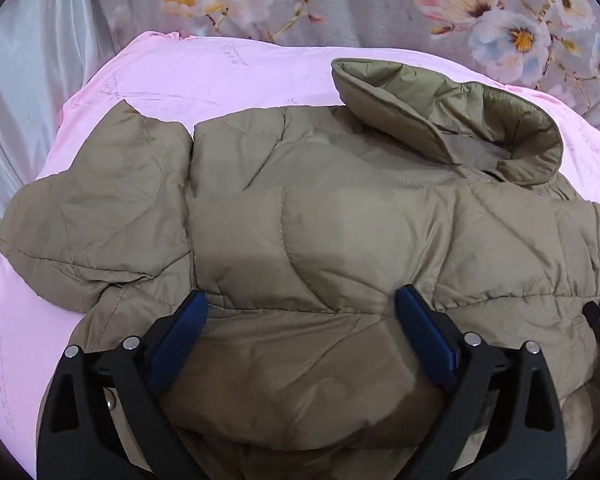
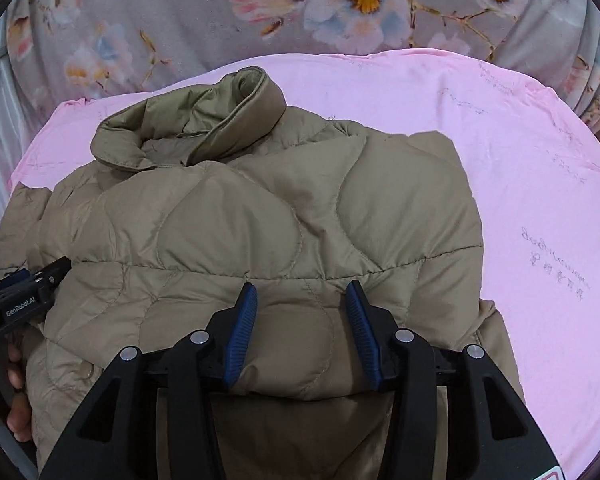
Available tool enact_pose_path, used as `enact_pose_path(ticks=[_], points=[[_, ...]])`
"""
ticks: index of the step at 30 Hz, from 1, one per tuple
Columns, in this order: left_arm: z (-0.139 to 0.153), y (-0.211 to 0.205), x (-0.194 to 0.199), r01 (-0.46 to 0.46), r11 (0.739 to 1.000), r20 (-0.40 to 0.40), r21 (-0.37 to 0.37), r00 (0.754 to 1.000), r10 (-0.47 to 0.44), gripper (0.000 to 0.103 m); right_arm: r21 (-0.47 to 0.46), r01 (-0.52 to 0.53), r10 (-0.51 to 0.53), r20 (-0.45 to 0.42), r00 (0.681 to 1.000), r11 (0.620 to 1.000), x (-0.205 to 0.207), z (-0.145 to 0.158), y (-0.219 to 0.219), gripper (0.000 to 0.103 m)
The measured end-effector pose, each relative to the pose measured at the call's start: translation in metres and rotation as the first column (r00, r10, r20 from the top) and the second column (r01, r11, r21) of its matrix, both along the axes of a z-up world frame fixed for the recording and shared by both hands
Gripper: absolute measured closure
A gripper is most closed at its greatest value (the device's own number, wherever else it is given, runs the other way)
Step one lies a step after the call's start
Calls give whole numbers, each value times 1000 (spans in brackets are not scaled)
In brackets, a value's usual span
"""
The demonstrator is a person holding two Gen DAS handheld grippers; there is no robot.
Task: Fold large clothes
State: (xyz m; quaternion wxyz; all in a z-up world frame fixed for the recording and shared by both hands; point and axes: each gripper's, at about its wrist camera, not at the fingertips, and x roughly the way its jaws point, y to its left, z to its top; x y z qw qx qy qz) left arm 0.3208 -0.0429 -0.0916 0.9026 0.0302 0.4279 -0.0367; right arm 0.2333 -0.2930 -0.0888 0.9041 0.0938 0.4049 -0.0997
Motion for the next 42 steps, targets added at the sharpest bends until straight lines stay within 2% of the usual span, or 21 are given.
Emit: enact_pose_path(ticks=[6, 9, 11, 13, 15, 17, 20, 21, 23, 24, 27, 28, 29, 30, 31, 32, 34, 35, 37, 40, 42], points=[[-3, 0, -1, -6, 1000, 3, -4, 1000, 6, 7, 27, 3, -3, 3, 1000, 1000, 0, -3, -4, 57], [9, 21, -6, -10, 997, 3, -78, 1000, 10, 9, 40, 5, -5, 15, 1000, 999, -2, -1, -5, 57], [25, 54, -12, -40, 987, 11, -156, 999, 42, 8, 18, 35, -36, 63, 997, 999, -15, 9, -5, 55], [47, 110, -18, -99, 968, 31, -233, 994, 109, 8, 12, 41, -42, 96, 995, 999, -32, 21, -1, 54], [58, 164, -16, -186, 951, 30, -248, 980, 199, 7, 40, 22, -26, 96, 995, 999, -46, 28, 4, 49], [61, 219, -7, -286, 927, 12, -241, 955, 298, 7, 49, 3, -7, 86, 996, 999, -61, 29, 14, 46], [48, 305, 13, -452, 855, -63, -253, 890, 452, 8, 41, -9, 6, 75, 997, 999, -76, 24, 25, 39], [38, 336, 21, -516, 812, -107, -273, 855, 507, 8, 30, -7, 5, 70, 998, 1000, -78, 22, 27, 38], [26, 373, 27, -582, 746, -156, -324, 811, 564, 9, 15, 5, -5, 58, 998, 1000, -77, 16, 29, 37], [18, 393, 30, -615, 700, -182, -363, 783, 595, 10, 9, 9, -9, 50, 999, 1000, -76, 14, 30, 36], [1, 420, 37, -631, 622, -243, -463, 766, 596, 15, -14, 12, -12, 34, 999, 1000, -73, 10, 33, 35], [-2, 424, 39, -629, 610, -245, -482, 765, 596, 18, -20, 13, -12, 31, 999, 1000, -72, 10, 34, 34], [-1, 425, 38, -627, 610, -226, -485, 763, 606, 29, -23, 13, -12, 31, 999, 1000, -72, 10, 34, 34], [0, 424, 40, -615, 621, -213, -486, 772, 598, 40, -24, 15, -14, 30, 999, 1000, -72, 9, 34, 33], [1, 422, 43, -596, 635, -211, -491, 789, 577, 66, -24, 16, -16, 30, 999, 1000, -72, 9, 33, 33], [2, 420, 46, -582, 644, -218, -496, 801, 557, 87, -21, 19, -18, 31, 999, 1000, -72, 9, 33, 33], [13, 410, 50, -568, 672, -193, -475, 812, 550, 96, -18, 23, -22, 31, 999, 1000, -73, 9, 32, 32], [25, 403, 51, -550, 697, -160, -460, 824, 544, 98, -18, 25, -25, 31, 999, 1000, -73, 8, 32, 32], [53, 390, 41, -507, 736, -90, -450, 845, 527, 100, -23, 29, -28, 33, 999, 999, -73, 9, 33, 32], [112, 351, 31, -401, 807, 39, -434, 887, 461, 101, -30, 35, -34, 38, 999, 999, -74, 10, 33, 32], [162, 307, 17, -298, 869, 157, -395, 910, 383, 101, -27, 39, -38, 43, 998, 999, -74, 11, 32, 32]])
